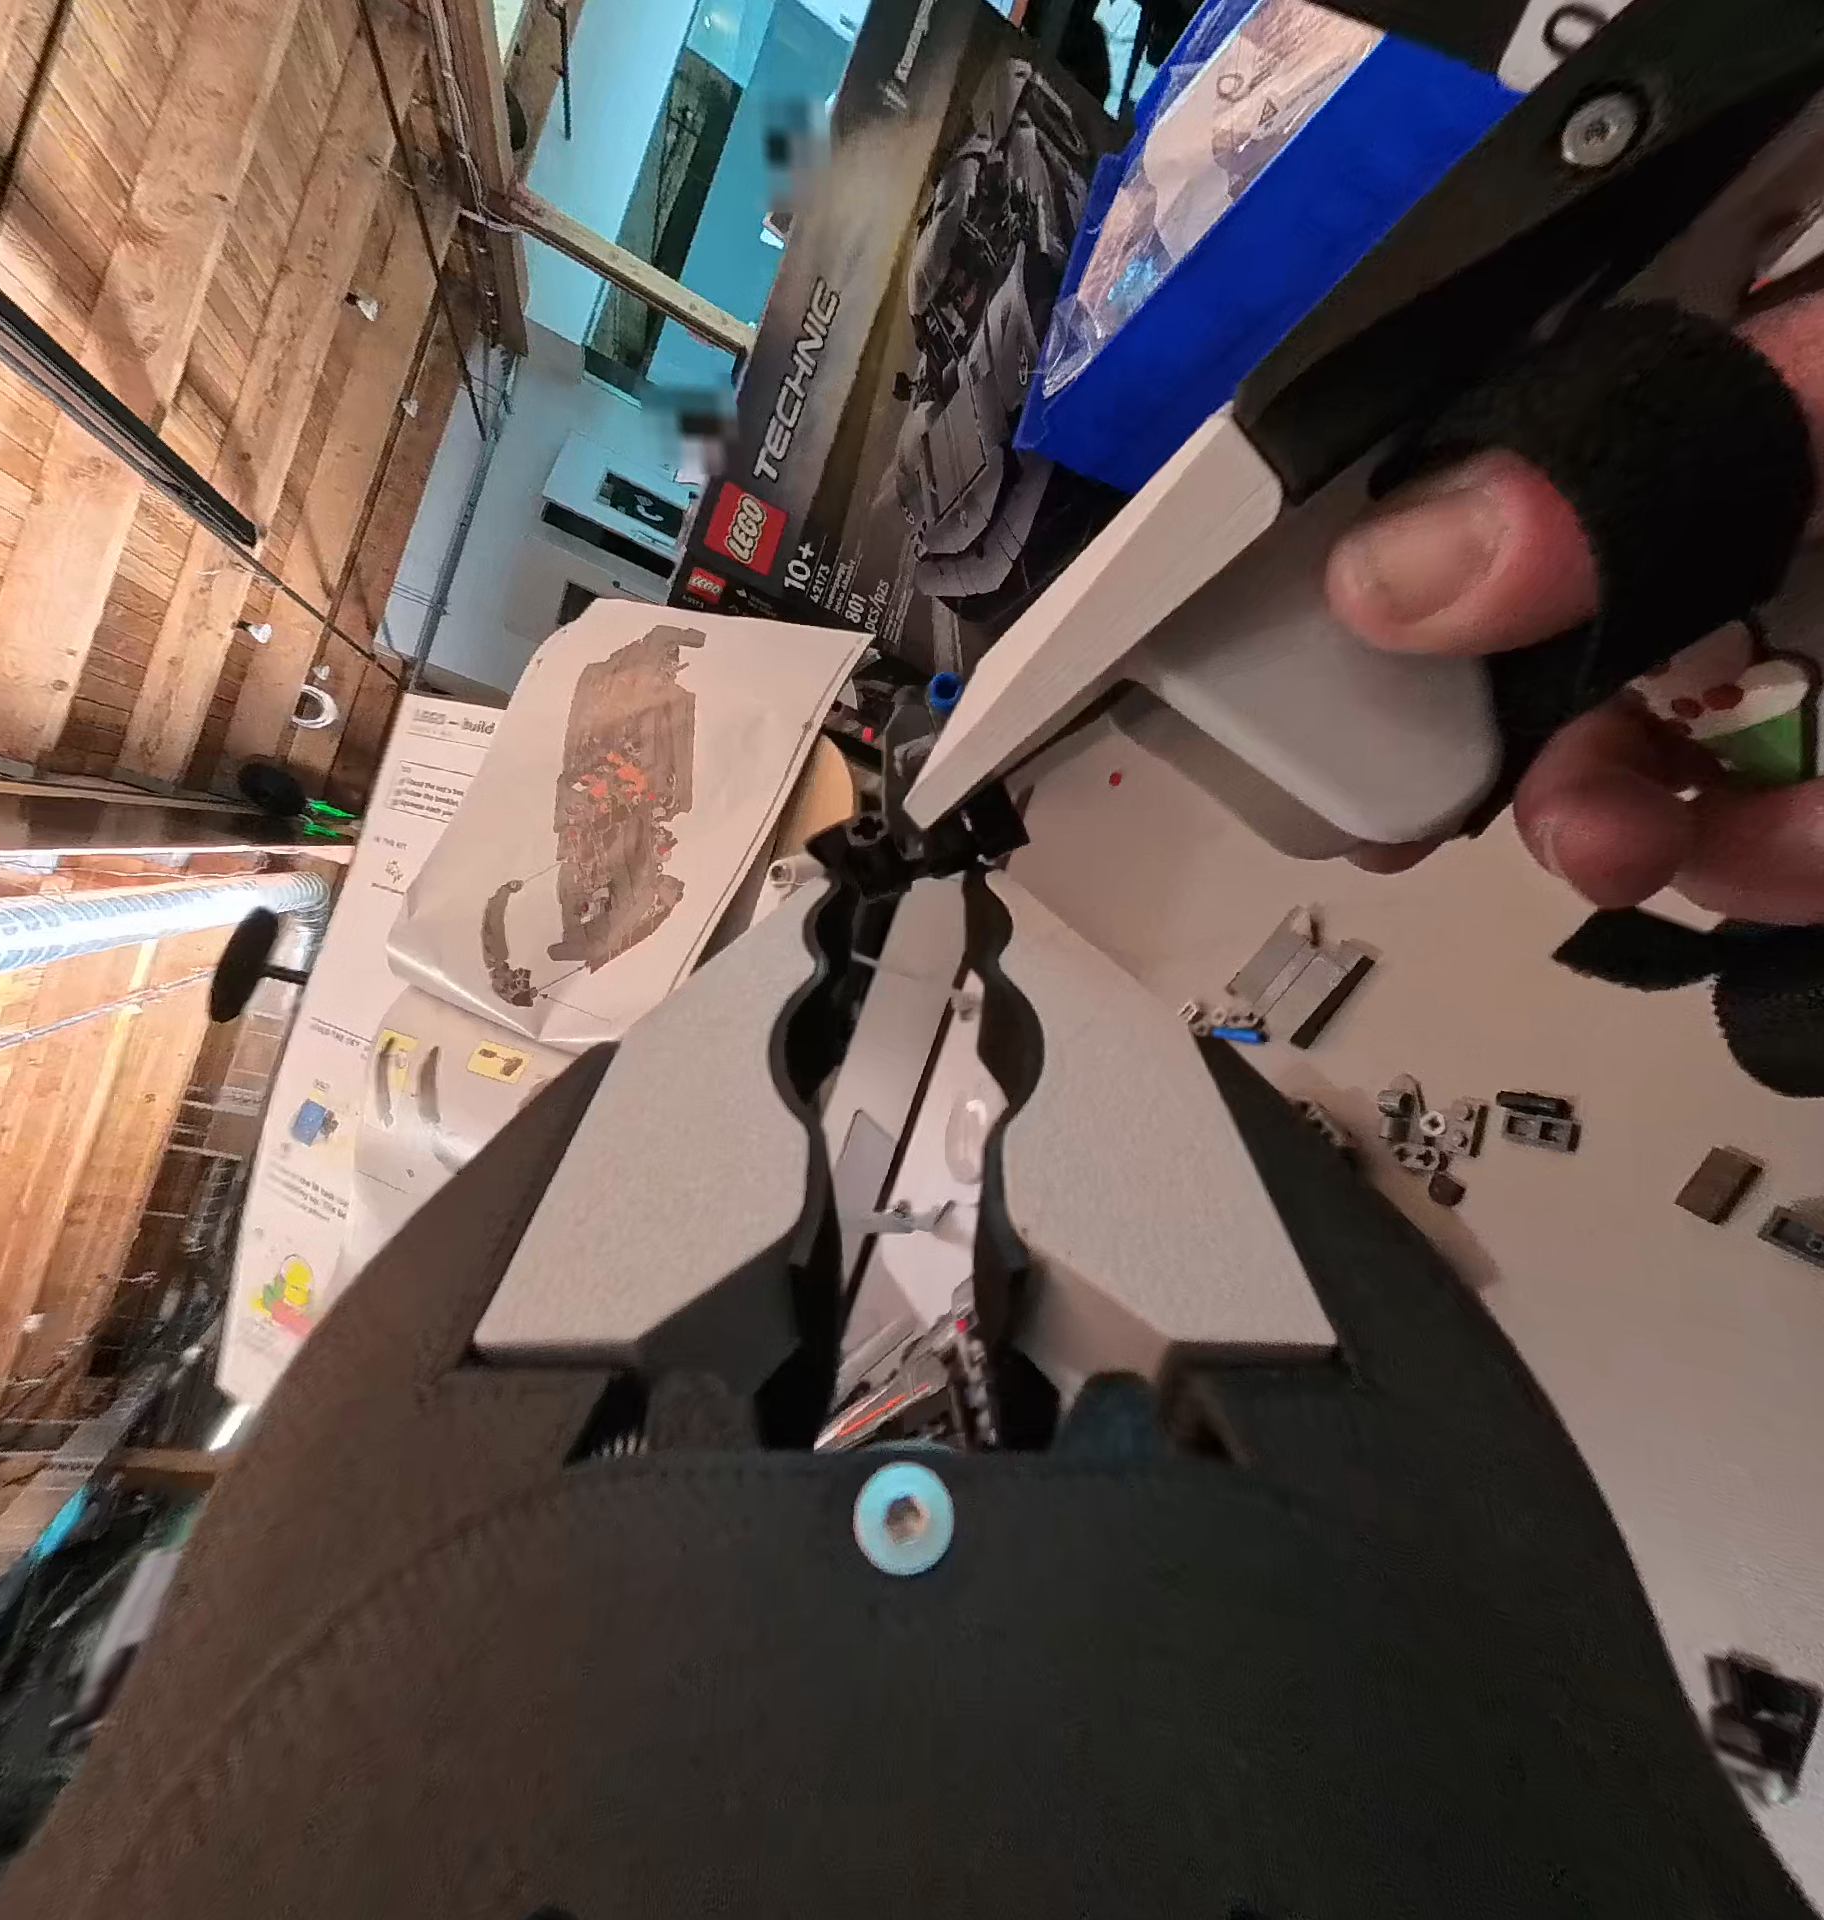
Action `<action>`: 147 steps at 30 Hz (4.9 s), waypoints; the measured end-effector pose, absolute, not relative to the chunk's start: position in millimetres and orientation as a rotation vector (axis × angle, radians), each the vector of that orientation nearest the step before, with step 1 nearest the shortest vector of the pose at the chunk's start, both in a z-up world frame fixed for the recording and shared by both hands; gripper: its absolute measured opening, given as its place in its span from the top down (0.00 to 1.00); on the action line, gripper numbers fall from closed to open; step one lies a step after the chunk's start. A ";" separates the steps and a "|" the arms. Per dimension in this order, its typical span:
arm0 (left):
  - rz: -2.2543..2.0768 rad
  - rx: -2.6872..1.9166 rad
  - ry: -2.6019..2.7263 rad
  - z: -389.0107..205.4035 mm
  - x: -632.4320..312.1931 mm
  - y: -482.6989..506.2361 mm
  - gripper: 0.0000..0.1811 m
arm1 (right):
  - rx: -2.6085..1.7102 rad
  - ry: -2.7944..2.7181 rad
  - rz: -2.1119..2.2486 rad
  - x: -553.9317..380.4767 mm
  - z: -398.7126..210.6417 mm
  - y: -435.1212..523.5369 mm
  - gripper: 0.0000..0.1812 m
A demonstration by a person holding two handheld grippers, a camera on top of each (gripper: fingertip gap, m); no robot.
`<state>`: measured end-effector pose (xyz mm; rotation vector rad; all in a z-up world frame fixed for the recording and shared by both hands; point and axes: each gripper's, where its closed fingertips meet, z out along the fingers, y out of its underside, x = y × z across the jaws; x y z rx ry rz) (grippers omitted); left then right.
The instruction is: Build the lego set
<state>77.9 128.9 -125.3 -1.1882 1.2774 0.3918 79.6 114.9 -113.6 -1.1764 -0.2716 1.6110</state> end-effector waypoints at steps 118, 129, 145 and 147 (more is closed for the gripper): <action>-1.591 -1.553 1.211 -136.5 17.9 69.8 0.97 | -1.150 -0.903 1.160 29.1 -126.9 73.3 0.83; -1.697 -1.612 1.392 -161.5 -4.9 61.4 0.98 | -1.088 -1.439 0.761 -9.0 -146.4 46.3 0.90; -1.691 -1.840 1.742 -214.3 -26.9 40.8 0.98 | -1.004 -1.989 0.499 -33.6 -199.2 21.6 0.95; -1.716 -1.837 1.697 -215.0 -28.3 40.6 0.98 | -1.025 -1.952 0.543 -36.3 -199.3 20.0 0.96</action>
